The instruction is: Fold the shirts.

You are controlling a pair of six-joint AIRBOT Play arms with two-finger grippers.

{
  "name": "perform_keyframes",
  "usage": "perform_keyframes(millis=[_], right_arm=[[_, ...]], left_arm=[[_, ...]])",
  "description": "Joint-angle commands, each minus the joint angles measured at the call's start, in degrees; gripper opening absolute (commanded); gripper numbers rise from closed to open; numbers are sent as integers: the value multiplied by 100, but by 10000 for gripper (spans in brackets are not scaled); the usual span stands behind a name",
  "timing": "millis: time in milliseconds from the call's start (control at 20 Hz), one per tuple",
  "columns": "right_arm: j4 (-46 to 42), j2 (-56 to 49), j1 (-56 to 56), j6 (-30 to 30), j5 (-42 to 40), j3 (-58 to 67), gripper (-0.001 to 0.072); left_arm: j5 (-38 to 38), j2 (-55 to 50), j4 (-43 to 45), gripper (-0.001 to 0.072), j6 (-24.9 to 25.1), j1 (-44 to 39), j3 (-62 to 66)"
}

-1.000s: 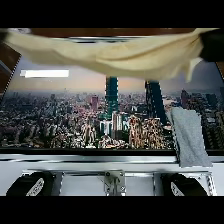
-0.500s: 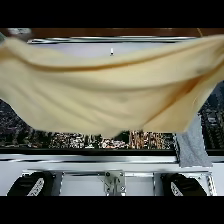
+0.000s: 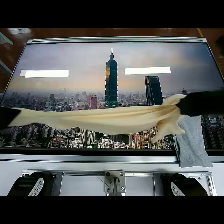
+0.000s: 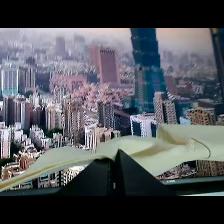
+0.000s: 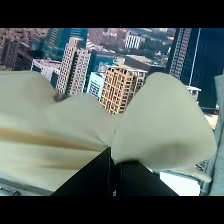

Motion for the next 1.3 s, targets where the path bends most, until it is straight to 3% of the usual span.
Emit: perform_keyframes(millis=[0, 200, 300, 400, 500, 550, 600, 650, 800, 1000, 1100, 1250], right_arm=[[160, -787, 4, -164, -1491, -621, 57], [728, -2341, 4, -160, -3912, -623, 57], [1134, -3038, 4, -155, -4581, -623, 58], [1368, -3620, 4, -127, -4690, -625, 59], [1582, -4089, 4, -96, -4507, -625, 66], [1711, -4262, 4, -96, -4422, -625, 144], [1834, -4387, 2, -114, -4358, -625, 433], [1884, -4413, -2, -238, -4312, -623, 612], [1517, -4087, -219, -789, -3674, -474, 620], [-114, -3574, -1185, -964, -1495, -382, 620], [422, -3580, -1888, -1034, -595, -684, 620], [1733, -3580, -2400, -1178, -688, -1753, 627]], left_arm=[[479, 50, -289, 35, -66, -4, -1231], [1718, -181, -1180, 36, -48, -4, -2402], [2057, -409, -1320, 36, -44, -4, -2881], [2280, -649, -1320, 36, -44, -4, -3215], [2461, -866, -1320, 36, -42, -4, -3438], [2503, -964, -1320, 36, -39, -4, -3491], [2529, -1060, -1320, 36, -22, -4, -3515], [2529, -1128, -1325, 36, 22, -4, -3515], [2503, -1126, -1342, 36, 24, -4, -3515], [2503, -1128, -1344, 36, 111, -4, -3515], [2505, -1128, -1344, 36, 111, -4, -3515], [2505, -1128, -1346, 36, 111, -4, -3515]])
